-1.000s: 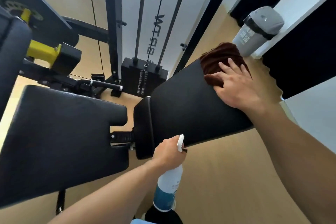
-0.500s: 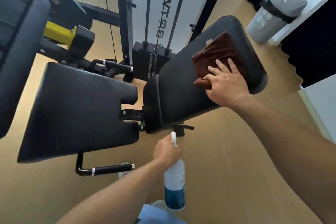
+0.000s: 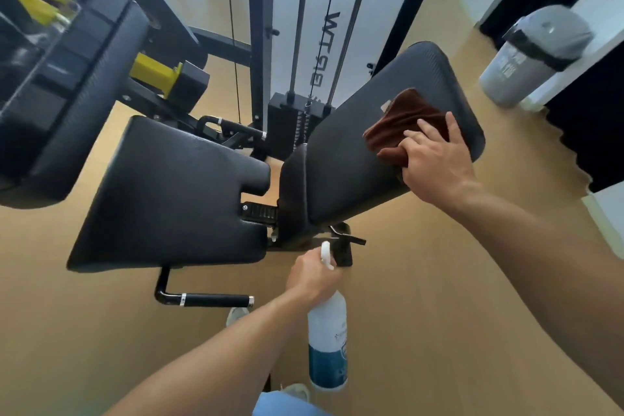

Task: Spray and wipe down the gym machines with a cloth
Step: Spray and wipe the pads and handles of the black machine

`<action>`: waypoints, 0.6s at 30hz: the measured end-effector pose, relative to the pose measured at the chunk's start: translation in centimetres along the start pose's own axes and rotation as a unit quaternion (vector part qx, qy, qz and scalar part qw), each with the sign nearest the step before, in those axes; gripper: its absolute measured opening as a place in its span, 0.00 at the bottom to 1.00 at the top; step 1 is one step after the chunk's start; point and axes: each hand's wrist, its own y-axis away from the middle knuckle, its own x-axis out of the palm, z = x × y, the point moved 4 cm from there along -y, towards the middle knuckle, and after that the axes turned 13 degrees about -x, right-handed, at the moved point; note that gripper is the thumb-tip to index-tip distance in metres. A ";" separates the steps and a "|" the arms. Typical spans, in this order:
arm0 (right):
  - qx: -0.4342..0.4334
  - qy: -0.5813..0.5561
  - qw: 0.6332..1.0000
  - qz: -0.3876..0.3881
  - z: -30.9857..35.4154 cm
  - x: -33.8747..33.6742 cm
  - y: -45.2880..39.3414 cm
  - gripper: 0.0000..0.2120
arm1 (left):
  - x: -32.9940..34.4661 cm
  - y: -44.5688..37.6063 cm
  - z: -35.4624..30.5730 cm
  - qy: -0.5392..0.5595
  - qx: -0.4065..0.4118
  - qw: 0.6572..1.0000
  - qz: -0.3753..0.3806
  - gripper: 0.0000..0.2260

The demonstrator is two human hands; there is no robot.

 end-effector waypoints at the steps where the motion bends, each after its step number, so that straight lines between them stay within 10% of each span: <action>1: 0.027 -0.040 0.998 -0.036 -0.5 -0.7 0.4 0.18 | -0.5 0.5 -1.5 -0.004 0.033 0.999 -0.009 0.06; 5: 0.234 -0.327 0.894 -0.196 -4.1 -5.4 2.5 0.15 | -2.8 2.1 -9.6 -0.033 0.148 0.987 -0.044 0.09; 9: 0.465 -0.663 0.469 -0.352 -8.8 -7.4 5.2 0.20 | -4.7 3.5 -17.6 -0.064 0.220 0.971 -0.064 0.09; 11: 0.492 -0.694 0.353 -0.390 -11.1 -8.2 6.8 0.18 | -5.1 3.7 -20.6 -0.082 0.230 0.967 -0.071 0.06; 18: 0.526 -0.665 0.360 -0.389 -14.6 -9.0 8.6 0.20 | -4.4 2.5 -25.9 -0.076 0.203 0.976 -0.006 0.06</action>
